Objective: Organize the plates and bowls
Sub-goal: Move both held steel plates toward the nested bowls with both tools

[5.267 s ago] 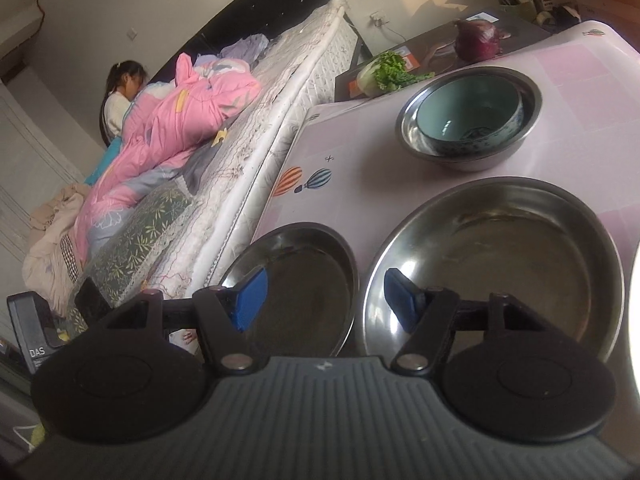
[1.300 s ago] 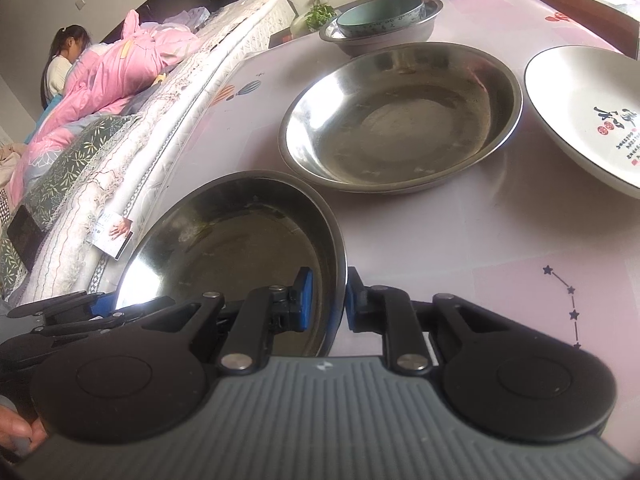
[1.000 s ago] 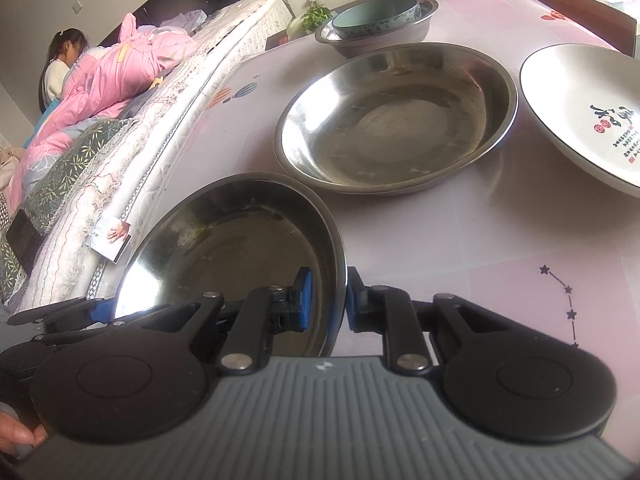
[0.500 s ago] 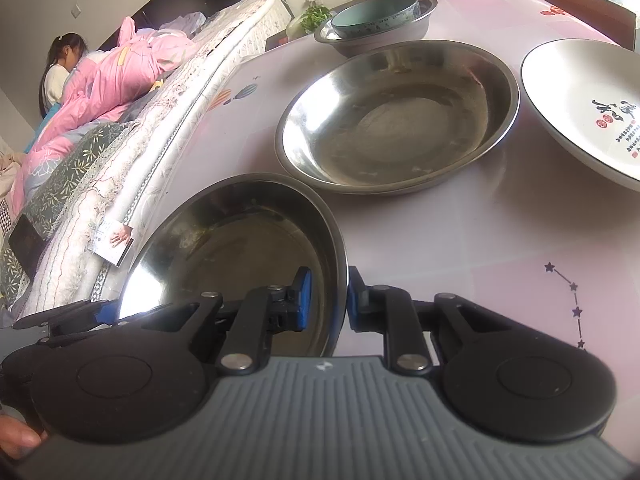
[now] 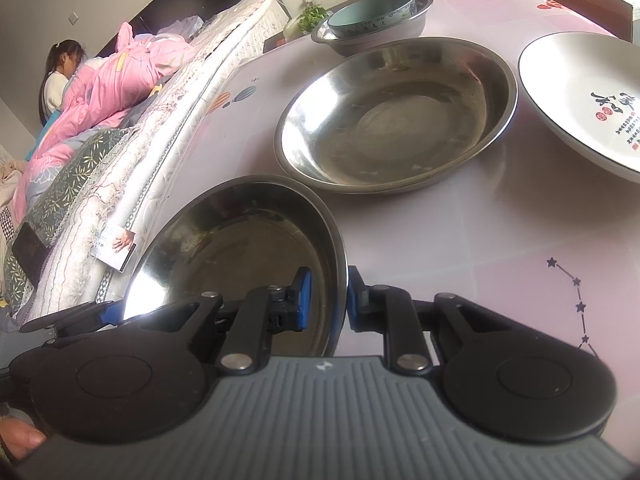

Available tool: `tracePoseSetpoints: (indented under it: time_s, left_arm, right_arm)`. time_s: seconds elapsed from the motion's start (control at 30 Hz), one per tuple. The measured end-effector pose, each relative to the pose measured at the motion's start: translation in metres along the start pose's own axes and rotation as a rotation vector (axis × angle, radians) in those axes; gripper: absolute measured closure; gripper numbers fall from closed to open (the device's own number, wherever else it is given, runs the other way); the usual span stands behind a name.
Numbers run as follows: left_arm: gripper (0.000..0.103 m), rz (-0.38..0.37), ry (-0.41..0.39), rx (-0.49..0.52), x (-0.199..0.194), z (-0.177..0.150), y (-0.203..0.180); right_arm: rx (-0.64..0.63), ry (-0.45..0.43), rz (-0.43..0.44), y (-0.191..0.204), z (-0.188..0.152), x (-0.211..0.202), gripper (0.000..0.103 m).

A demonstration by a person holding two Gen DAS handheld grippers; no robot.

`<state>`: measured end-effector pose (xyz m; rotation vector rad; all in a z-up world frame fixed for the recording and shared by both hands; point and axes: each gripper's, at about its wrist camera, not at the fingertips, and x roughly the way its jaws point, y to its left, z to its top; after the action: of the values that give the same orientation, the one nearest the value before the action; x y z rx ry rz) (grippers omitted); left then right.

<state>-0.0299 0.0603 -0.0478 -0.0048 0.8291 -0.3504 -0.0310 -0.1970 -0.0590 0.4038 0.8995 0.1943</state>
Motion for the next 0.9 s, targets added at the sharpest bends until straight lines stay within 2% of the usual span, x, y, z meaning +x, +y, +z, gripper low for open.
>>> tracePoseSetpoints:
  time_s: [0.6, 0.9]
  left_arm:
    - [0.048, 0.010, -0.007, 0.026, 0.0067, 0.0020, -0.0052]
    - [0.048, 0.020, -0.007, 0.035, 0.0057, 0.0025, -0.0072]
  right_arm:
    - [0.021, -0.013, 0.004, -0.0020, -0.0019, -0.0014, 0.085]
    - [-0.008, -0.013, -0.013, 0.0043, -0.0033, -0.0024, 0.083]
